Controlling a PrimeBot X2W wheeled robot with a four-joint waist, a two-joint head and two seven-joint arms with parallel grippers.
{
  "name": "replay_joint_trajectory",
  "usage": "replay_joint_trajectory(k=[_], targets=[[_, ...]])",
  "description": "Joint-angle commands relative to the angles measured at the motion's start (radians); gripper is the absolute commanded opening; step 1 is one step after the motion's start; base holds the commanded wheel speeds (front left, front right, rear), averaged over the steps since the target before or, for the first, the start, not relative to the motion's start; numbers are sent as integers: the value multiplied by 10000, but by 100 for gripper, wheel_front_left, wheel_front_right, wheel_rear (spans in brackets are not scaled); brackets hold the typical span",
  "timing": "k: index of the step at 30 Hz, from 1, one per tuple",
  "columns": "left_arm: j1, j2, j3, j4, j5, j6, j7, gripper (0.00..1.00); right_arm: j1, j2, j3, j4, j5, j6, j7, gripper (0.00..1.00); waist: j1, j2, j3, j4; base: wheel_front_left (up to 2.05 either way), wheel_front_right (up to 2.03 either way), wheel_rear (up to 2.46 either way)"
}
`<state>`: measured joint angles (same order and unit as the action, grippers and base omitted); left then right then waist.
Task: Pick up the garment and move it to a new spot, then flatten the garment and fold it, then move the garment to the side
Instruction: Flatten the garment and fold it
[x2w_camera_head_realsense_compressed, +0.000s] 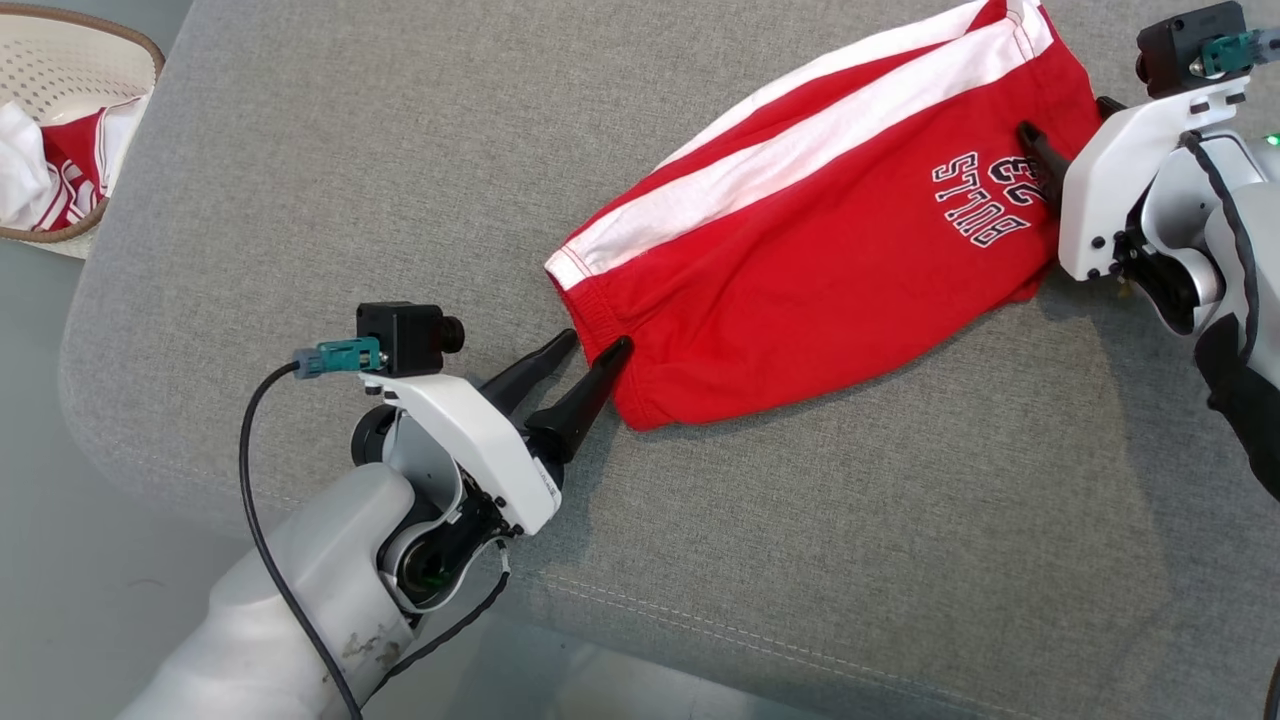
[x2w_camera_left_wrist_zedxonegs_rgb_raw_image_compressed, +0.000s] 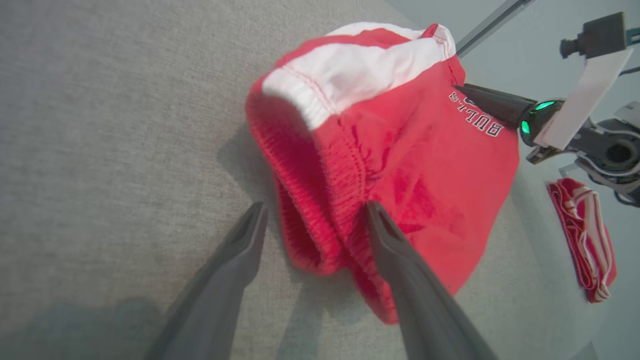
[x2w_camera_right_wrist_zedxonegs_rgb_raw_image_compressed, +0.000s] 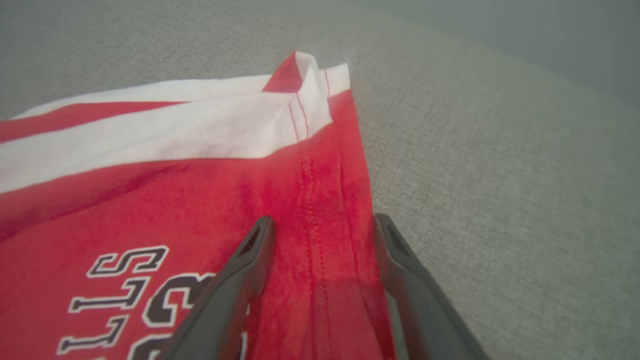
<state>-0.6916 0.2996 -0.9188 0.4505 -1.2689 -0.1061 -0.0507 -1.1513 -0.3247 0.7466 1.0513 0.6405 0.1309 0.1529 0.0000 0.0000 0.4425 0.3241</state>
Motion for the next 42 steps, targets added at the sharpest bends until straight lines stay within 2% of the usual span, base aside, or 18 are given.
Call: replay_joint_trajectory(k=[1, 5, 6, 8, 9, 10, 14, 23, 30, 35, 39, 41, 42], targets=[[-341, 278, 336, 0, -120, -99, 42, 100, 57, 148, 114, -77, 135, -2, 146, 100, 0, 0, -2, 9, 0, 0, 0], [-497, -20, 144, 341, -455, -205, 467, 100, 46, 221, 293, 42, 449, -2, 530, 100, 0, 0, -5, 24, 0, 0, 0], [-533, -57, 68, 395, -513, -219, 588, 100, 62, 259, 275, 45, 616, -2, 622, 56, 0, 0, -9, 11, 0, 0, 0], [-574, -150, 8, 420, -753, -235, 771, 100, 83, 300, 263, 118, 867, -2, 837, 0, 0, 0, -19, -20, 0, 0, 0], [-598, -154, -1, 388, -846, -238, 788, 44, 90, 307, 311, 104, 937, -2, 916, 0, 0, 0, -17, -47, 0, 0, 0], [-618, -122, -49, 372, -898, -239, 835, 0, 103, 318, 277, 60, 1075, -2, 900, 0, 0, 0, -17, -81, 0, 0, 0], [-552, 90, -21, 70, -1269, -242, 740, 0, 278, 275, 270, -329, 1520, -2, 758, 0, 0, 0, -43, -235, 0, 0, 0], [71, 1491, 257, -793, -2011, -244, 507, 0, 1673, -362, 115, -2681, 2171, -2, -279, 0, 0, 0, -338, -821, 0, 0, 0], [576, 2673, 316, -1684, -2149, -244, 488, 0, 3888, -570, -1488, -5257, 1755, -2, -886, 0, 0, 0, -498, -1345, 0, 0, 0], [846, 3275, 239, -2332, -2201, -245, 645, 0, 6463, 71, -3551, -7791, 767, -2, -353, 0, 0, 0, -651, -1698, 0, 0, 0], [997, 3629, 195, -2644, -2252, -245, 798, 0, 8817, 1264, -5343, -10131, -461, -2, 659, 0, 0, 0, -713, -1964, 0, 0, 0], [1029, 3784, 194, -2752, -2283, -245, 878, 0, 9764, 1914, -5868, -11255, -1122, -2, 1155, 0, 0, 0, -680, -2113, 0, 0, 0], [1029, 3784, 194, -2752, -2283, -245, 878, 0, 9764, 1914, -5868, -11255, -1122, -2, 1155, 0, 0, 0, -680, -2113, 0, 0, 0]])
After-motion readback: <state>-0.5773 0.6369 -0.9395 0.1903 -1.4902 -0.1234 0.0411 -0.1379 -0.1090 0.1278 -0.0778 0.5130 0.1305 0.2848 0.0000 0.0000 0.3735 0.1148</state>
